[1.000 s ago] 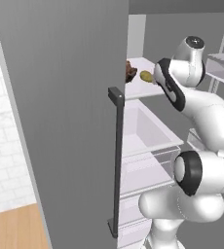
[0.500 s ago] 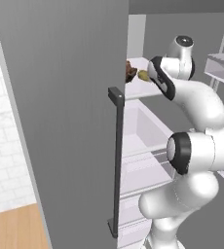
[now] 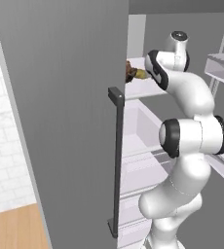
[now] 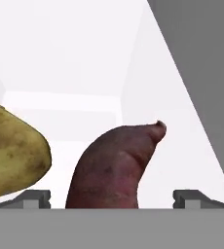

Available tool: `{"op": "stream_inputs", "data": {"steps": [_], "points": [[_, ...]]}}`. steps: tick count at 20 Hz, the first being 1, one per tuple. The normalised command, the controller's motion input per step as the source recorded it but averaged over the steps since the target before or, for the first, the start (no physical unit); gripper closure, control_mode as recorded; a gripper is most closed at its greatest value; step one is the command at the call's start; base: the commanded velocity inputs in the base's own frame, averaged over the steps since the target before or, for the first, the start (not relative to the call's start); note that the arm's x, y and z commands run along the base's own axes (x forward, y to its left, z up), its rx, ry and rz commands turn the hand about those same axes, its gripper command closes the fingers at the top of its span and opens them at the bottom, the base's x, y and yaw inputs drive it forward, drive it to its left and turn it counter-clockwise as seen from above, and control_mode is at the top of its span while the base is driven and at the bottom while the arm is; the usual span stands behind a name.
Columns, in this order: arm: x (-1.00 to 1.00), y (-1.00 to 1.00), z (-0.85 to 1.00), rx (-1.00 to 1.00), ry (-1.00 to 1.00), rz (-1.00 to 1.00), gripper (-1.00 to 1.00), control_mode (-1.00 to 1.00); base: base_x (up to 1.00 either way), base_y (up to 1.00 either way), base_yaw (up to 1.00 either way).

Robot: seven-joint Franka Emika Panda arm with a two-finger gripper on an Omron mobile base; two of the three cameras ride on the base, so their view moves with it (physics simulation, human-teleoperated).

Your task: Place one potato and one steak in each tupperware on the nearby counter, to pack two identical lunches.

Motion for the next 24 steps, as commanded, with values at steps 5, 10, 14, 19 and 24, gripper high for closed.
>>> {"op": "stream_inputs", "data": {"steps": [5, 10, 14, 19, 24], "points": [[-0.08, 0.0, -0.13, 0.0, 0.0, 0.0, -1.0, -1.0, 0.0, 0.0, 0.0], [-0.1, 0.0, -0.04, 0.0, 0.0, 0.0, 1.0, -1.0, 0.0, 0.0, 0.0], [-0.06, 0.0, -0.01, 0.0, 0.02, 0.0, 1.0, -1.0, 0.0, 0.0, 0.0], [-0.19, 0.0, -0.09, 0.0, 0.06, 0.0, 1.0, -1.0, 0.0, 0.0, 0.0], [-0.96, 0.1, 0.32, 0.0, 0.0, 0.0, 1.0, -1.0, 0.0, 0.0, 0.0]]}}
